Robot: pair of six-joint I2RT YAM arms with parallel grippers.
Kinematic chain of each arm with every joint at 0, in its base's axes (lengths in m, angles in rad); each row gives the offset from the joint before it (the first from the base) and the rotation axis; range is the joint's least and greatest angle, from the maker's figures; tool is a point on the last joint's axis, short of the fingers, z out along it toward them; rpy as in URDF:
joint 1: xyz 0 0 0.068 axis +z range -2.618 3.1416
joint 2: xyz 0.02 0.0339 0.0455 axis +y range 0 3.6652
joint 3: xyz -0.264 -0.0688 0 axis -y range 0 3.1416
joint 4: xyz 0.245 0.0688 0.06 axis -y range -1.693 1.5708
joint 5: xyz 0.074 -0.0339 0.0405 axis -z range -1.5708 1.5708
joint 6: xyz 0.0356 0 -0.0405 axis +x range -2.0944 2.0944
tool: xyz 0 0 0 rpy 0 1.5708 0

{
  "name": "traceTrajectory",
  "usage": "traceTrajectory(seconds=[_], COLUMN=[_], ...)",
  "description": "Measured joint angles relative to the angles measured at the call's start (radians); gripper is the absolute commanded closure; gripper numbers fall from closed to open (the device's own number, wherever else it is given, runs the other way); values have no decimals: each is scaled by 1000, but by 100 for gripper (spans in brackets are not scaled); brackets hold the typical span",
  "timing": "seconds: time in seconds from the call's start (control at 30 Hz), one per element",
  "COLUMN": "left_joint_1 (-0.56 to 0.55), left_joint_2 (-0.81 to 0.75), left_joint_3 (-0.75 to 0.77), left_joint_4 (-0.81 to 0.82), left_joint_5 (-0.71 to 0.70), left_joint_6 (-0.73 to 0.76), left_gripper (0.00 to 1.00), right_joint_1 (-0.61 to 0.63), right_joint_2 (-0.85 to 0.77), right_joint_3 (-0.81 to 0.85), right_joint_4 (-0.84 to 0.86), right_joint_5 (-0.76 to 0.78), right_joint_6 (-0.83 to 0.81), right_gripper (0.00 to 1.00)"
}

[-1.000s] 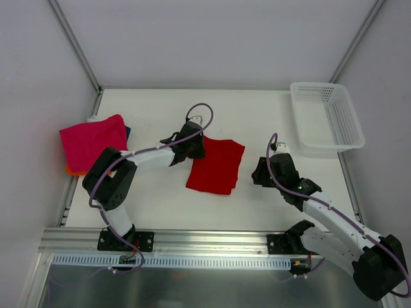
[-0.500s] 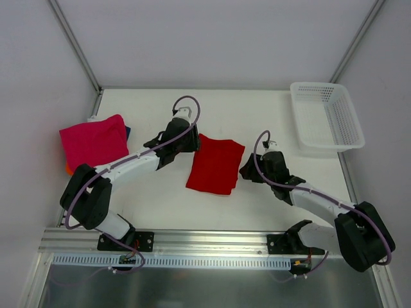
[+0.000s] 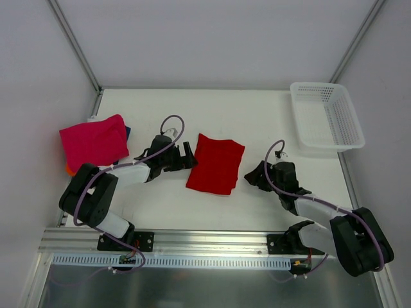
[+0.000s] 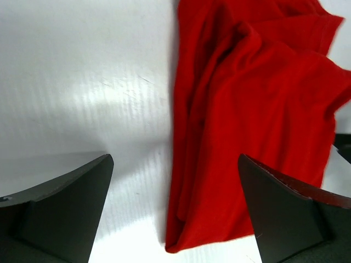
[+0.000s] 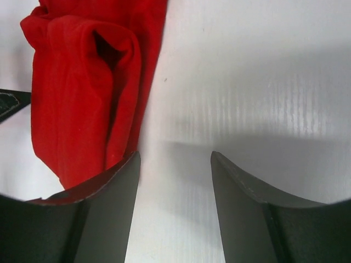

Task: Fold and stack the t-shirts
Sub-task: Fold the tshirt

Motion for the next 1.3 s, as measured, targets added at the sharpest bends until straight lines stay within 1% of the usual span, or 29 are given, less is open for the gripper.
traceTrajectory(seconds=[0.13, 0.3, 0.33, 0.47, 0.53, 0.63, 0.73, 0.83, 1.1, 1.3], left_joint_1=[21, 81, 93, 110, 110, 110, 110, 110, 108, 66], left_joint_2=[8, 76, 97, 163, 175, 175, 173, 170, 170, 203], left_joint_3=[-33, -91, -100, -111, -113, -113, -112, -104, -51, 4], left_joint_4=[81, 293, 348, 477, 500, 497, 483, 458, 351, 313], left_joint_5=[102, 260, 295, 375, 395, 402, 402, 402, 402, 397], left_joint_6=[-26, -101, -122, -168, -175, -173, -166, -150, -109, -86], left_gripper=[1, 1, 1, 1, 1, 1, 1, 1, 1, 1], right_joint_1=[-40, -81, -89, -104, -106, -105, -100, -99, -90, -43], right_joint_2=[22, 156, 220, 454, 583, 711, 742, 742, 732, 749], right_joint_3=[-44, -77, -85, -86, -72, -47, -42, -47, -54, -16], right_joint_4=[99, 332, 423, 732, 880, 1023, 1072, 1082, 1081, 1067], right_joint_5=[-71, -177, -205, -286, -325, -363, -365, -362, -361, -355], right_joint_6=[47, 123, 153, 249, 308, 367, 383, 389, 391, 400], right_gripper=[41, 41, 41, 41, 41, 41, 41, 41, 40, 40])
